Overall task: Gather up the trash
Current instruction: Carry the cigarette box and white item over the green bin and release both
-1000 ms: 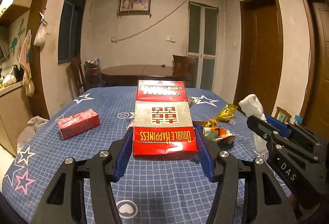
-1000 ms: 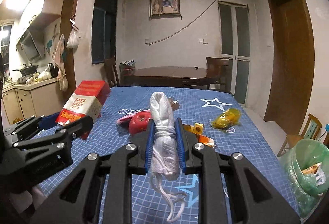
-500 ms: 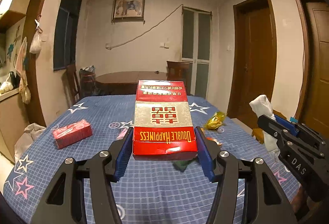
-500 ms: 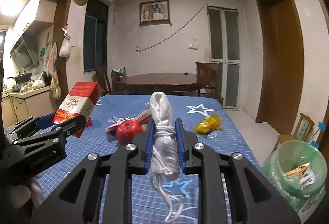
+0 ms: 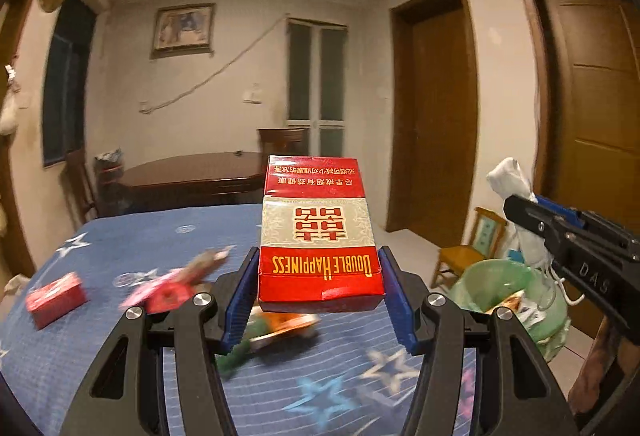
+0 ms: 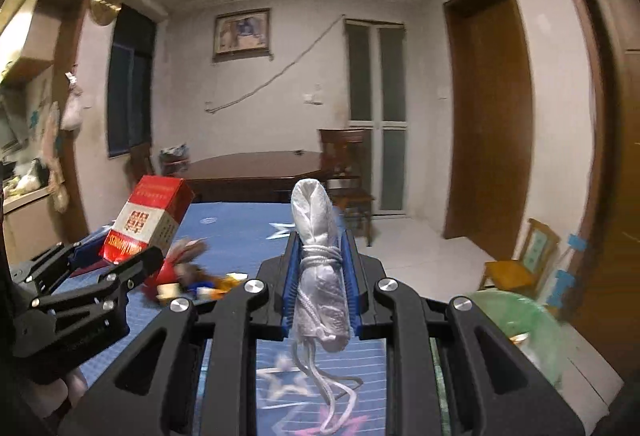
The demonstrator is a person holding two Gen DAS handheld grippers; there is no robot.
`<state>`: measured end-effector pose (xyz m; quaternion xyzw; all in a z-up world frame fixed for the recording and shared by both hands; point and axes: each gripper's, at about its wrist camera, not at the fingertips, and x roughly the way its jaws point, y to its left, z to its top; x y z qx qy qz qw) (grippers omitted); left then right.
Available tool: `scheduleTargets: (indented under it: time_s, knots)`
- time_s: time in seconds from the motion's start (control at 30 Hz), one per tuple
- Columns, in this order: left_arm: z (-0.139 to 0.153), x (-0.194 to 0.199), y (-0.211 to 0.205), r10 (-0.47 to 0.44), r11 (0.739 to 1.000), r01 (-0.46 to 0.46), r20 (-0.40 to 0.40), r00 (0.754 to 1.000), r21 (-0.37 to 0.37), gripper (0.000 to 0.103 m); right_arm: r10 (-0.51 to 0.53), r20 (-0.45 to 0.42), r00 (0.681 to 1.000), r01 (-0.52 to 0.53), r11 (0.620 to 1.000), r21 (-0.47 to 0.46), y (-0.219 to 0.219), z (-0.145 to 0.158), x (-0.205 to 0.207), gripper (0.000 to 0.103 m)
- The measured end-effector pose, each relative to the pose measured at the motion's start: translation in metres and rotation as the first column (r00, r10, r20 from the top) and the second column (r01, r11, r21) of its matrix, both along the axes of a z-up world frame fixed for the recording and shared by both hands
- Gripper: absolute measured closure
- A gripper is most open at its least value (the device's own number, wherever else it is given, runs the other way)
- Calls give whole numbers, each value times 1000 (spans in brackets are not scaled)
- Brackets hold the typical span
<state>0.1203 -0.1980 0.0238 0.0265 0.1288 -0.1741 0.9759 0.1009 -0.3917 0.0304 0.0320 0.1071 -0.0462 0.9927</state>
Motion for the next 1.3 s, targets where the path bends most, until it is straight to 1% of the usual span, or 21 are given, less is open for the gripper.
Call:
scheduleTargets:
  time_s: [0.2, 0.33, 0.47, 0.5, 0.57, 0.67, 0.77, 0.83, 0.87, 0.9, 1.03, 1.2, 1.3]
  knots:
    - [5, 21, -75, -113, 994, 113, -27, 993, 8, 44, -100, -41, 994, 100, 995, 3, -55, 1, -1, 84]
    - [0, 35, -126, -188, 982, 189, -48, 981, 20, 44, -151, -73, 986, 152, 988, 5, -88, -2, -1, 84]
    - [-9, 49, -175, -256, 965, 261, -90, 962, 40, 44, -176, -146, 973, 183, 983, 31, -122, -11, 5, 84]
    - [-14, 55, -193, -281, 957, 288, -117, 953, 48, 44, -180, -167, 969, 188, 981, 37, -130, -14, 8, 84]
    - [-21, 64, -211, -304, 948, 314, -148, 941, 50, 44, -172, -224, 959, 191, 979, 68, -148, -23, 16, 84]
    - [-35, 83, -241, -341, 932, 359, -219, 914, 49, 44, -154, -303, 940, 196, 974, 112, -170, -38, 26, 84]
    - [-56, 102, -270, -364, 918, 394, -299, 882, 47, 44, -139, -368, 920, 208, 966, 156, -188, -57, 34, 84]
    - [-71, 111, -278, -370, 913, 407, -335, 866, 43, 44, -121, -406, 906, 214, 958, 193, -200, -72, 40, 84]
    - [-77, 114, -277, -370, 911, 409, -346, 862, 46, 44, -115, -420, 900, 217, 955, 203, -203, -76, 42, 84]
    - [-85, 119, -282, -374, 907, 418, -366, 852, 47, 44, -108, -435, 894, 220, 951, 217, -208, -81, 45, 84]
    - [-111, 129, -298, -385, 893, 446, -413, 825, 60, 44, -94, -482, 871, 233, 943, 236, -217, -104, 53, 84]
    - [-131, 139, -311, -389, 887, 458, -437, 811, 60, 44, -85, -499, 862, 236, 939, 248, -221, -113, 58, 84]
    - [-137, 144, -318, -391, 886, 461, -444, 807, 58, 44, -86, -502, 861, 239, 938, 250, -225, -115, 59, 83]
